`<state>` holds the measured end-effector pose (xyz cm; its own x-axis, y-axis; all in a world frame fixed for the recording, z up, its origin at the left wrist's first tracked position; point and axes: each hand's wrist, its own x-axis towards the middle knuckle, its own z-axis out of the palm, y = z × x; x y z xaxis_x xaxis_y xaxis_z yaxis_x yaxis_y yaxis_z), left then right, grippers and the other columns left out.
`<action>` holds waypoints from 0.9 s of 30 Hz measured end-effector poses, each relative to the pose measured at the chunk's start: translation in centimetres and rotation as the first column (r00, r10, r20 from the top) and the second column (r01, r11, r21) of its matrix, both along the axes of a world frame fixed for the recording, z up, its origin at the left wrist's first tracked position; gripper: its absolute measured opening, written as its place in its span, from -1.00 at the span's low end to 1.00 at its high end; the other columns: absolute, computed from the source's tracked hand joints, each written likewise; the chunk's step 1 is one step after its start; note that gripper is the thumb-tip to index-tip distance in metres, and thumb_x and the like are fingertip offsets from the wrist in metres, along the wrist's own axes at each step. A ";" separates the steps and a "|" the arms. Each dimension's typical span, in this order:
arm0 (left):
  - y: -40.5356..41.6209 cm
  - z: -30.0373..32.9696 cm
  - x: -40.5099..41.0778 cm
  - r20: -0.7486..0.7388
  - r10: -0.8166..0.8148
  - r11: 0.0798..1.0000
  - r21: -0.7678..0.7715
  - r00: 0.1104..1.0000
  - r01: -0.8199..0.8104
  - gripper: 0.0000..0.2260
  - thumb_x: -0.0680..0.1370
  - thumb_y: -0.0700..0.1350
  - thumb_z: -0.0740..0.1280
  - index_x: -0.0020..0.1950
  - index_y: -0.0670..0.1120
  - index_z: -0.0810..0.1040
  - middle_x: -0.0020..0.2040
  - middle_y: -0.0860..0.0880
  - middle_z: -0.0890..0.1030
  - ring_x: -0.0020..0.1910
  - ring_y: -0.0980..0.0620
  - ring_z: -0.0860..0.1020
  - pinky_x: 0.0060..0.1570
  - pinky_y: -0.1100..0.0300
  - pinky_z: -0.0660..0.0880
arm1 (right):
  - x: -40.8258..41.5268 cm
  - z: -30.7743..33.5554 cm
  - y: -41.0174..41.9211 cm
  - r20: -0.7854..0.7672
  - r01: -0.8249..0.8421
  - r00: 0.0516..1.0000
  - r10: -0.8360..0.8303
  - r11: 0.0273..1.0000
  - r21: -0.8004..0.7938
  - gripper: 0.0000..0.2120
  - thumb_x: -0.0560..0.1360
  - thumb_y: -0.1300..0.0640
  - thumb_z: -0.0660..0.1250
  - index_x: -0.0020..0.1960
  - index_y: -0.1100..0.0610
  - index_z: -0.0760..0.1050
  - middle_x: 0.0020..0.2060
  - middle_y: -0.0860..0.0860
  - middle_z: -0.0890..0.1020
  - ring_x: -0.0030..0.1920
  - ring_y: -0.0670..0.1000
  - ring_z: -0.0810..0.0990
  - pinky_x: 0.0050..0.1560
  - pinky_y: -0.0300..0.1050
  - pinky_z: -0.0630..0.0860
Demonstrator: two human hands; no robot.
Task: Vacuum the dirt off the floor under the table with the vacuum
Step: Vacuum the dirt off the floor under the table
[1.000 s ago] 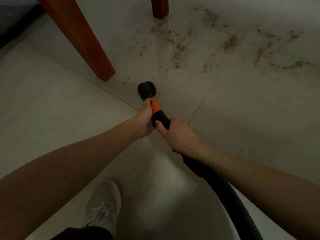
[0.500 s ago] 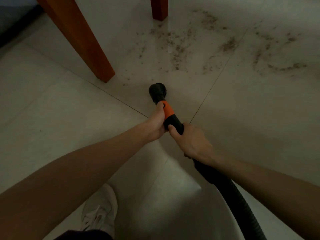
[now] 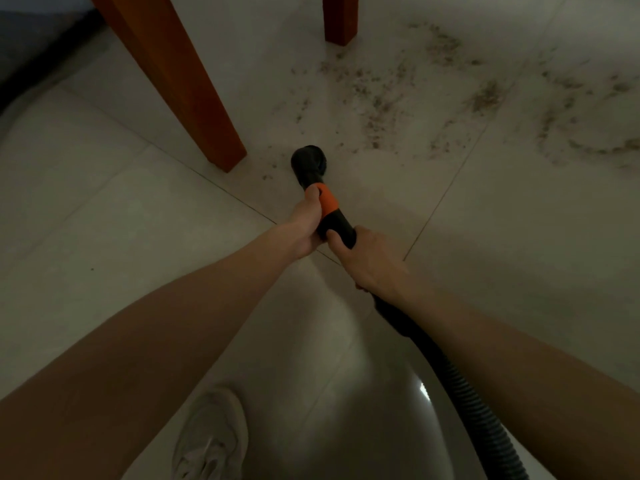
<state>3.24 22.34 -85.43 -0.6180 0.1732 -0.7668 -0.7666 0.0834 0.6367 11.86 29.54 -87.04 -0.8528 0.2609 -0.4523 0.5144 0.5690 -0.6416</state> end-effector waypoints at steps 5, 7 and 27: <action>-0.1 0.1 -0.3 -0.014 -0.020 0.999 -0.027 1.000 0.019 -0.55 0.65 0.08 0.02 0.42 -0.19 0.25 0.11 -0.16 0.46 0.04 -0.09 0.47 0.01 0.06 0.44 | -0.2 0.0 0.1 0.016 0.034 0.999 -0.032 0.995 -0.098 -0.61 0.57 -0.22 0.11 -0.02 0.11 0.40 -0.36 0.05 0.57 -0.50 -0.01 0.55 -0.44 -0.14 0.54; 0.0 0.1 0.4 -0.007 -0.056 0.998 -0.018 0.998 0.056 -0.55 0.65 0.07 0.01 0.42 -0.19 0.23 0.17 -0.18 0.46 0.04 -0.09 0.47 0.00 0.05 0.45 | 0.7 -0.2 0.2 0.027 0.063 0.998 -0.059 0.988 -0.139 -0.65 0.57 -0.20 0.12 -0.08 0.08 0.39 -0.38 0.04 0.56 -0.53 -0.04 0.51 -0.48 -0.17 0.52; -4.9 -1.8 0.3 0.039 0.231 0.973 0.003 0.972 -0.231 -0.74 0.63 0.04 0.07 0.14 -0.14 0.30 -0.14 -0.08 0.44 -0.19 0.00 0.45 -0.10 0.08 0.40 | -0.6 -0.2 -3.2 0.035 -0.181 0.983 0.183 0.982 -0.048 -0.68 0.56 -0.19 0.16 0.00 0.08 0.39 -0.33 -0.02 0.49 -0.41 -0.05 0.49 -0.39 -0.13 0.46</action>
<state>3.52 17.45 -87.25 -0.6125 0.0348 -0.7897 -0.7882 -0.1033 0.6067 11.28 26.34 -87.19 -0.8658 0.0818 -0.4937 0.4299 0.6266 -0.6500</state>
